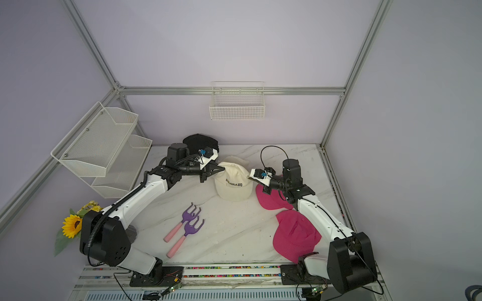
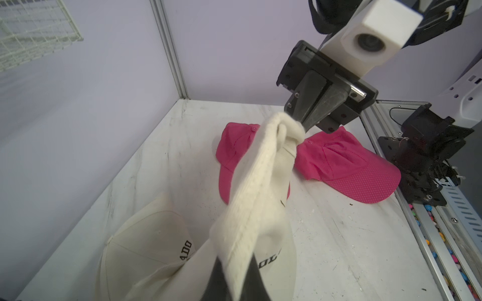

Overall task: Stack the baseball caps by color
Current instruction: Pick up the baseball cap at the corner of the board, then place the baseball cap on the baseball cap.

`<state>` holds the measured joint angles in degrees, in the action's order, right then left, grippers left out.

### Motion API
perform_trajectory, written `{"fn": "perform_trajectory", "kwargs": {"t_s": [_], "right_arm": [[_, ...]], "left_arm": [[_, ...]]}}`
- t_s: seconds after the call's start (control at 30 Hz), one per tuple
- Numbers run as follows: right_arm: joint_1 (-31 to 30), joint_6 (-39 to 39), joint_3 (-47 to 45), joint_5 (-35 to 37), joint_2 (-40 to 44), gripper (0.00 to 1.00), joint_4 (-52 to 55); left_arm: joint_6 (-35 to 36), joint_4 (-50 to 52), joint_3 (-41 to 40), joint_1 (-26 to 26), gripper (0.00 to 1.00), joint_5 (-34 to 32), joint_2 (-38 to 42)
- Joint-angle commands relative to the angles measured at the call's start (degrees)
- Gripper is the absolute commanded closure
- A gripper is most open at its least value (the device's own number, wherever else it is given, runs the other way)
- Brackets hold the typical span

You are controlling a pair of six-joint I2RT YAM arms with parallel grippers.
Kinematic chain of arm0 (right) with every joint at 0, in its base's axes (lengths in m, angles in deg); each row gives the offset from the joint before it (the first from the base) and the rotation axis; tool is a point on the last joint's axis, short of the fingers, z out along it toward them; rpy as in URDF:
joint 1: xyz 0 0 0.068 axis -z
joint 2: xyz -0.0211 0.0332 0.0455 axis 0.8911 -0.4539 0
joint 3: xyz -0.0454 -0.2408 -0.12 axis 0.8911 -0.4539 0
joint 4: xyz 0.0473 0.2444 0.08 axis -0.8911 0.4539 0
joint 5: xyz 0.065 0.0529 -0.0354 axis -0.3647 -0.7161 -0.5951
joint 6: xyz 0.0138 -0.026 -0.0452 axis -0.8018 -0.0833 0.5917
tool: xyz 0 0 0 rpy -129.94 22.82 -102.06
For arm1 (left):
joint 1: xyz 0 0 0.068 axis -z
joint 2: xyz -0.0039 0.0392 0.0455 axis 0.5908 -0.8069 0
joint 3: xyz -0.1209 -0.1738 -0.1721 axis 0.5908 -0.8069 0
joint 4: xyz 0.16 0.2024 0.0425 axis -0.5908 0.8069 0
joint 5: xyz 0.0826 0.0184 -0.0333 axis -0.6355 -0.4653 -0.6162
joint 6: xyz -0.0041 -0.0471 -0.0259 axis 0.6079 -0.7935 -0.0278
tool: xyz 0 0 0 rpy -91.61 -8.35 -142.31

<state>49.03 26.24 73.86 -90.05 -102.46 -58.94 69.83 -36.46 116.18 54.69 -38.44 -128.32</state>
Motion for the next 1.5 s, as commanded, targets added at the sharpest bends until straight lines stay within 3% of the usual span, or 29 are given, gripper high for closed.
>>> {"fn": "perform_trajectory", "kwargs": {"t_s": [0.0,0.23,0.33,0.63,0.9,1.2,1.33,1.47], "right_arm": [[0.2,-0.6,4.0,-1.4,-3.1,1.0,3.0],[0.2,0.2,8.2,-2.8,-10.6,1.0,5.5],[0.3,1.0,12.2,-3.4,-14.1,1.0,7.3],[0.8,13.0,24.2,-3.9,-22.6,1.0,23.3],[1.2,17.2,29.2,-2.7,-26.8,1.0,27.7],[2.3,18.7,35.8,-1.3,-36.2,1.0,29.4],[2.3,12.0,33.9,-0.3,-37.3,1.0,20.3],[2.2,-2.3,27.7,3.8,-35.2,1.0,2.6]], "left_arm": [[-5.3,-4.1,-0.8,-0.7,1.0,-5.5,0.8],[-7.3,-4.1,-2.4,-2.5,1.0,-6.7,-1.2],[-7.2,-1.3,0.9,-3.1,1.0,-4.9,-4.0],[1.0,15.9,16.0,-4.3,1.0,-0.7,-13.1],[6.0,26.1,26.6,-5.1,0.99,-0.2,-20.5],[9.8,27.9,32.8,-5.3,0.98,-2.0,-28.8],[9.8,26.6,34.5,-5.5,0.99,-5.7,-31.9],[8.9,24.9,35.2,-5.5,0.97,-5.2,-34.3]]}}
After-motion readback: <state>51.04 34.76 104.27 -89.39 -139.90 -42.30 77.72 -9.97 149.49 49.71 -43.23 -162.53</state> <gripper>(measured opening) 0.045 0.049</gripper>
